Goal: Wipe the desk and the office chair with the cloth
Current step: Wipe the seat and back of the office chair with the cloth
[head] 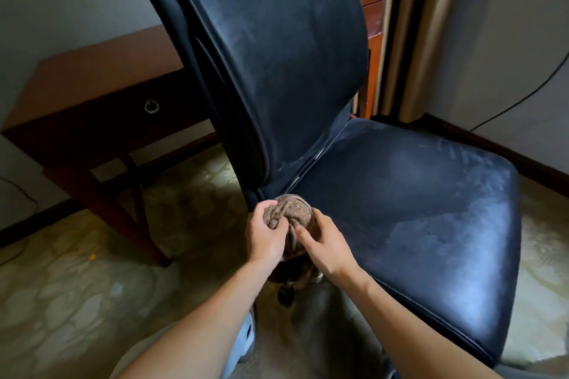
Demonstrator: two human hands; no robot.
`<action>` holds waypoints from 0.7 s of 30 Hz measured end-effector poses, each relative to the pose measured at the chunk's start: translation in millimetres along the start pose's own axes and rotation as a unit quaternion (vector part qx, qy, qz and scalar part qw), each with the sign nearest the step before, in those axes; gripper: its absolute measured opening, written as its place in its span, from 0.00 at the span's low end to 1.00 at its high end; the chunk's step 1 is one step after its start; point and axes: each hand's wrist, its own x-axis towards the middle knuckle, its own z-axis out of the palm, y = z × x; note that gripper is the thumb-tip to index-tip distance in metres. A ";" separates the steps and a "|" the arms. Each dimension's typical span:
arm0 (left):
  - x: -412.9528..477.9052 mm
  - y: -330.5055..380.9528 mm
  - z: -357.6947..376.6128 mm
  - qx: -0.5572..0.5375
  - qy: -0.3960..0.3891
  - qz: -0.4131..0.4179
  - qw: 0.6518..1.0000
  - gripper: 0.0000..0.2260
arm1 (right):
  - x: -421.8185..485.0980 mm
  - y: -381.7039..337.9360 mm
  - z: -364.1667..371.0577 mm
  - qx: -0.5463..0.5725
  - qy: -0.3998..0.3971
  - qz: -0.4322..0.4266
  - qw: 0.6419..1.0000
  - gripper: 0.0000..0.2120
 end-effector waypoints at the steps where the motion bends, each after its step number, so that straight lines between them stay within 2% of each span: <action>1: -2.1 5.3 -1.0 -0.013 0.005 -0.002 1.000 0.15 | -1.5 -2.1 -1.3 0.021 0.012 0.004 1.000 0.22; 4: -5.1 21.1 -2.5 -0.044 0.013 -0.017 0.999 0.15 | -1.5 -6.9 -6.3 0.051 0.034 0.008 0.998 0.32; 6: -8.0 34.0 -2.1 -0.064 0.012 -0.036 0.997 0.15 | 0.0 -11.4 -10.0 0.068 0.011 0.010 0.998 0.39; 9: -7.1 50.0 3.5 -0.102 0.010 -0.055 0.993 0.15 | 8.0 -13.1 -13.8 0.089 -0.005 -0.027 0.996 0.44; 13: -3.2 75.0 20.2 -0.111 -0.019 -0.038 0.993 0.17 | 26.7 -7.0 -24.0 0.079 0.046 -0.050 0.995 0.40; 18: 11.6 93.8 48.0 -0.138 -0.061 -0.038 0.988 0.22 | 56.7 8.0 -44.4 0.141 0.127 -0.004 0.982 0.31; 21: 23.9 94.4 60.9 -0.146 -0.082 -0.035 0.985 0.19 | 81.0 14.8 -51.9 0.195 0.170 0.029 0.966 0.28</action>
